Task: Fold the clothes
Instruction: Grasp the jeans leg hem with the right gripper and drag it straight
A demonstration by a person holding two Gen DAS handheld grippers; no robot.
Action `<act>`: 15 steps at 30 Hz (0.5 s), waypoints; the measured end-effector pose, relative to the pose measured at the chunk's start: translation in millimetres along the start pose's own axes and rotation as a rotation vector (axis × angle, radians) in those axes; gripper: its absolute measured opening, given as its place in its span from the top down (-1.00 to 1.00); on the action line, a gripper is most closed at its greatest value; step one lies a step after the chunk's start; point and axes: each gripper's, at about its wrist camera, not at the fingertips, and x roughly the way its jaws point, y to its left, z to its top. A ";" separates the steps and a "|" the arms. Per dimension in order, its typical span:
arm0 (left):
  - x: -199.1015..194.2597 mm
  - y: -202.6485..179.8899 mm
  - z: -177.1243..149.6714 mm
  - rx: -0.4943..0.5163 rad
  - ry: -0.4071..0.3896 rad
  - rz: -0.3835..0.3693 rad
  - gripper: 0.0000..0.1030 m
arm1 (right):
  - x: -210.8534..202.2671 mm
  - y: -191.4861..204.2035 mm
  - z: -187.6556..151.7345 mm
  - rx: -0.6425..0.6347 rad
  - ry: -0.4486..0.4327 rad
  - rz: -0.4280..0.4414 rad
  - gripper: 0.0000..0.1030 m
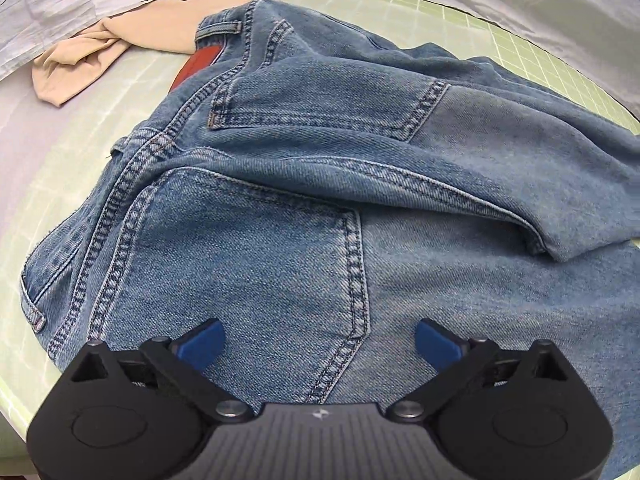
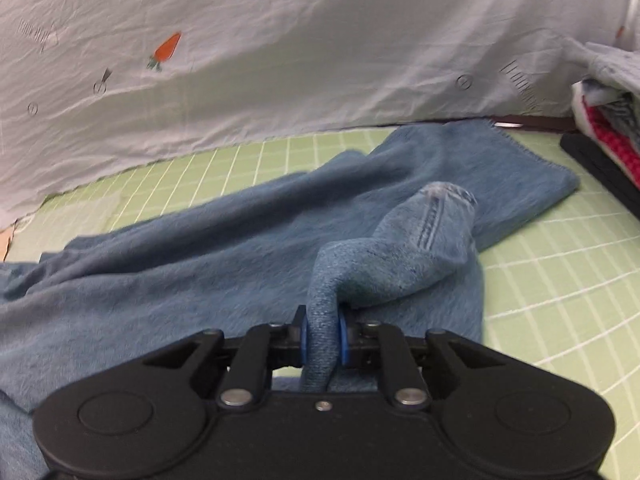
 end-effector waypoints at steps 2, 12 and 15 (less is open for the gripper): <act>1.0 -3.7 -1.2 0.018 0.000 0.014 -1.00 | 4.2 13.1 -10.0 -0.050 0.029 -0.013 0.47; -1.3 -8.8 -8.7 -0.088 -0.044 0.058 -1.00 | -49.4 -60.0 4.3 0.126 -0.095 -0.002 -0.23; -2.6 -10.3 -11.0 -0.122 -0.049 0.073 -1.00 | -39.4 -96.9 6.3 0.237 -0.062 -0.041 -0.23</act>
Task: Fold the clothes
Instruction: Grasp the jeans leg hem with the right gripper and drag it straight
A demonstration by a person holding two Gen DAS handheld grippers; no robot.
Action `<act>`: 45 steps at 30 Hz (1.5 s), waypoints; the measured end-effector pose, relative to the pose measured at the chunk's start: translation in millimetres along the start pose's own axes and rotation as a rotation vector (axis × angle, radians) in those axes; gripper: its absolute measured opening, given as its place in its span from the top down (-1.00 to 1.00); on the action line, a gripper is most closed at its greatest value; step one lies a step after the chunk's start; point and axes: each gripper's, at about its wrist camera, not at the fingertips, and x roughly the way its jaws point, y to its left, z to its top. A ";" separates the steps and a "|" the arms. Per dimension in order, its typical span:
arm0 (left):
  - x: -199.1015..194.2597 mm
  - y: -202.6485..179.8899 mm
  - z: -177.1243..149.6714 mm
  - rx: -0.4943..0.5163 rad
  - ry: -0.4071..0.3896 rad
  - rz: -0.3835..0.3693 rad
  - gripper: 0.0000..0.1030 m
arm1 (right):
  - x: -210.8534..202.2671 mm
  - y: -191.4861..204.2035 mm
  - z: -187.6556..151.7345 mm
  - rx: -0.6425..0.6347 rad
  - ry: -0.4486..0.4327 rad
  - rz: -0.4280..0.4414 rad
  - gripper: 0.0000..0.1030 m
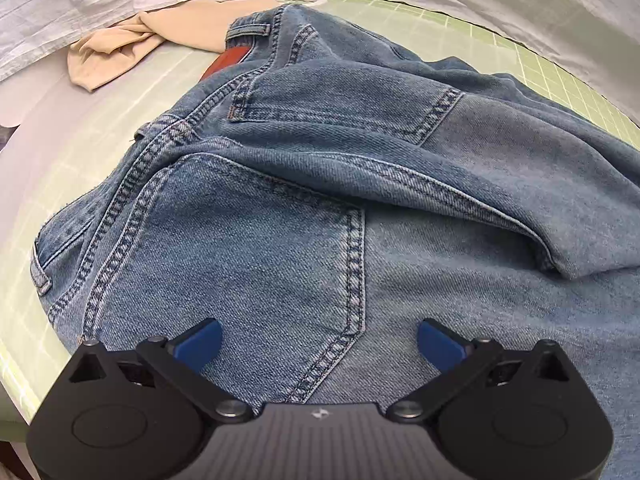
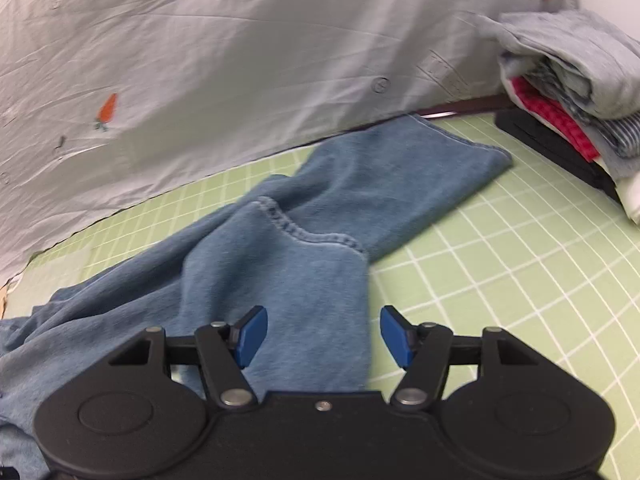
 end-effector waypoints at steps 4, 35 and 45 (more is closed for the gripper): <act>-1.1 -3.4 -5.0 -0.050 -0.009 0.024 -1.00 | 23.1 -28.9 -0.3 0.106 0.075 0.036 -0.22; -26.9 -68.2 -56.4 -0.013 -0.031 0.132 -1.00 | -60.7 -215.8 -58.5 0.138 0.016 -0.386 -0.33; -38.1 -80.4 -67.0 0.027 -0.030 0.147 -1.00 | -58.3 -202.6 -47.0 0.021 -0.016 -0.321 0.91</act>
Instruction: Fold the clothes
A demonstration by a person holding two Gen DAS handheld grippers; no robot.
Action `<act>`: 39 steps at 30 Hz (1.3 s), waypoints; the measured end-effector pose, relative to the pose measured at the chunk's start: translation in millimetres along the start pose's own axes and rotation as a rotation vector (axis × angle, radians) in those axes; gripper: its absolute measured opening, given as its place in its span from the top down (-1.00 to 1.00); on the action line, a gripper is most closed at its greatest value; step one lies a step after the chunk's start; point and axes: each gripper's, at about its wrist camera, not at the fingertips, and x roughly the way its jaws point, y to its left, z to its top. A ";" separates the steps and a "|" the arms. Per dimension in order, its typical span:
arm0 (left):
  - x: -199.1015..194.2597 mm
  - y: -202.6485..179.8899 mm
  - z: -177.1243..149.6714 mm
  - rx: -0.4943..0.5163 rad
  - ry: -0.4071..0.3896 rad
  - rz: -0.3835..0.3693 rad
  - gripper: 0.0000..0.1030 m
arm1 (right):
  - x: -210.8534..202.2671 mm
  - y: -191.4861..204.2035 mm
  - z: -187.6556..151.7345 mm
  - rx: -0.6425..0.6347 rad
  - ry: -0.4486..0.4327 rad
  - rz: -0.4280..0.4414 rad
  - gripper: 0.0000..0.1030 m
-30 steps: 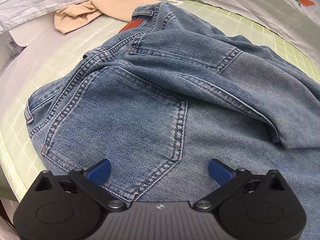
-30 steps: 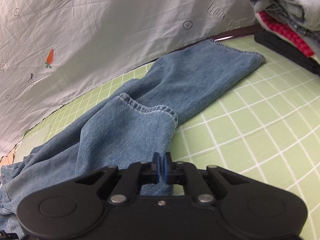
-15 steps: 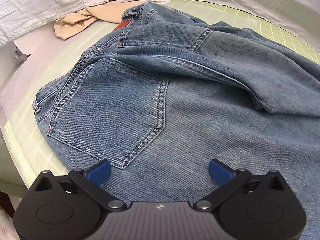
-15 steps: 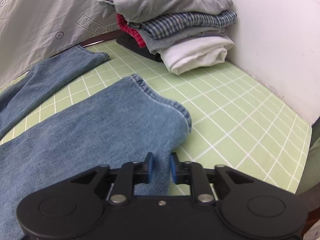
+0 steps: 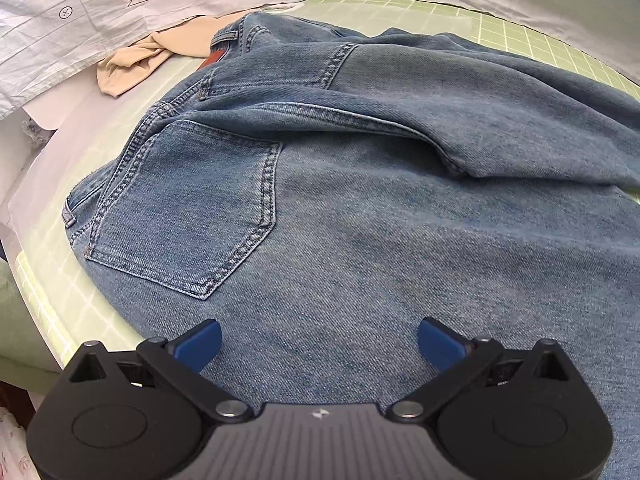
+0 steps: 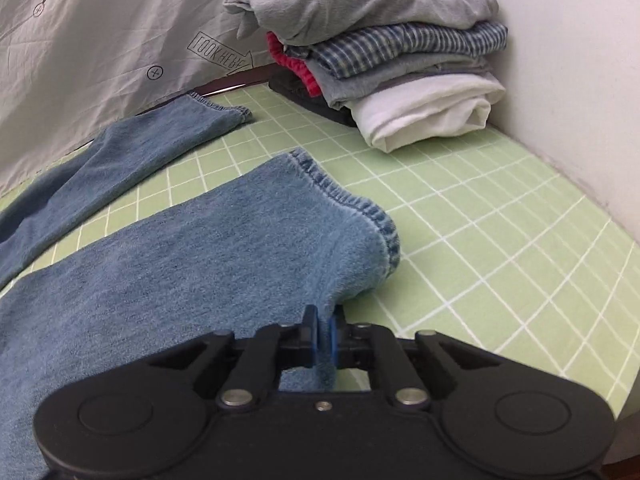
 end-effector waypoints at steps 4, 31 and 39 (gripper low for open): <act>1.2 8.5 -1.4 -0.051 0.017 -0.032 -1.00 | -30.7 1.0 6.2 -0.040 -0.098 -0.118 0.92; 0.0 1.7 -2.1 -0.025 -0.006 -0.022 -1.00 | -0.8 -61.7 -22.7 0.246 0.033 -0.051 0.80; 0.5 4.8 -4.0 -0.070 -0.004 -0.042 -1.00 | -21.7 -64.6 -24.5 0.112 0.016 -0.233 0.90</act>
